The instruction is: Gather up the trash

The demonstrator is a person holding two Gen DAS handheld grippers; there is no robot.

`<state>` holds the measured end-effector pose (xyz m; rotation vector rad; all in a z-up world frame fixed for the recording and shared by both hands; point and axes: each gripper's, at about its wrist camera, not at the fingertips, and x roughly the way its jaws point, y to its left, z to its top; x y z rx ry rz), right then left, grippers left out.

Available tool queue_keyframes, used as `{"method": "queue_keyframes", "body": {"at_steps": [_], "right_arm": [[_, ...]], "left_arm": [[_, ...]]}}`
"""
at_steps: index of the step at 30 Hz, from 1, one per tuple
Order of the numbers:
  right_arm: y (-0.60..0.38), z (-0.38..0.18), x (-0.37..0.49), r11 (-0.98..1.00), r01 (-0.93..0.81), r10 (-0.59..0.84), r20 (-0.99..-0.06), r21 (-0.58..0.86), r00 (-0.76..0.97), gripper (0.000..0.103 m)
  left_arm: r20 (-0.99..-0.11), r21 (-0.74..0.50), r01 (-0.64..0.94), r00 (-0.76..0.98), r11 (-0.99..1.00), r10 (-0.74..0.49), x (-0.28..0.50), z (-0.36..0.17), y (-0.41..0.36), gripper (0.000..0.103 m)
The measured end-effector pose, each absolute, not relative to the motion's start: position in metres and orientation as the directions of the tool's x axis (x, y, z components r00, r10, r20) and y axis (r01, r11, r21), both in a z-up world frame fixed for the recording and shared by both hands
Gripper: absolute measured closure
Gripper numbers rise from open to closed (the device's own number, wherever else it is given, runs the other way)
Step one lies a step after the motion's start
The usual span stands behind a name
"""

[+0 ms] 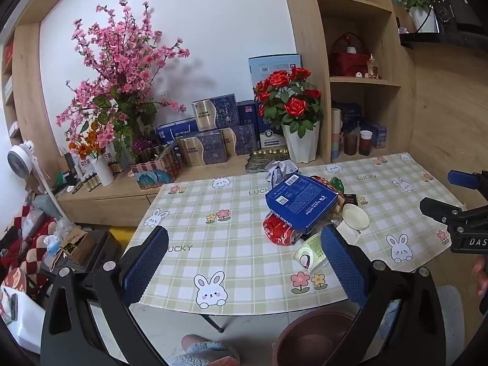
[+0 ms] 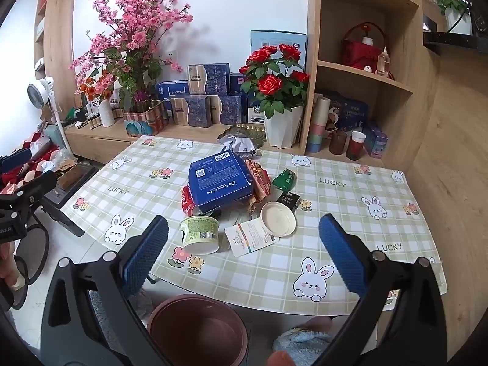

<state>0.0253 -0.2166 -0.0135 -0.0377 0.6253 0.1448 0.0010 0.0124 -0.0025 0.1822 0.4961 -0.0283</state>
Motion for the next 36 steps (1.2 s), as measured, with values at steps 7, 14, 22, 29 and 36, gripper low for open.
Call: {"method": "queue_keyframes", "body": {"at_steps": [7, 14, 22, 29, 36], "right_arm": [[-0.2188, -0.0045, 0.0237, 0.99, -0.142, 0.111, -0.581, -0.008, 0.807, 0.006], [-0.22, -0.0042, 0.0228, 0.99, -0.14, 0.108, -0.58, -0.011, 0.808, 0.006], [-0.2194, -0.0048, 0.0227, 0.99, -0.14, 0.109, -0.579, -0.01, 0.808, 0.006], [-0.219, -0.0051, 0.0224, 0.99, -0.14, 0.107, -0.58, -0.013, 0.807, 0.006], [-0.2188, -0.0084, 0.0218, 0.99, -0.142, 0.107, -0.583, -0.015, 0.806, 0.006]], "left_arm": [[-0.477, 0.169, 0.073, 0.879, 0.983, 0.016, 0.0014, -0.0035, 0.0108, 0.005], [-0.478, 0.172, 0.083, 0.878, 0.982, 0.01, -0.0009, -0.0034, 0.0067, 0.005], [-0.479, 0.171, 0.084, 0.878, 0.982, 0.009, -0.0007, -0.0024, 0.0058, 0.005], [-0.479, 0.17, 0.083, 0.878, 0.982, 0.008, -0.0012, -0.0027, 0.0066, 0.005], [-0.481, 0.167, 0.084, 0.877, 0.982, 0.007, -0.0016, -0.0039, 0.0058, 0.005]]}}
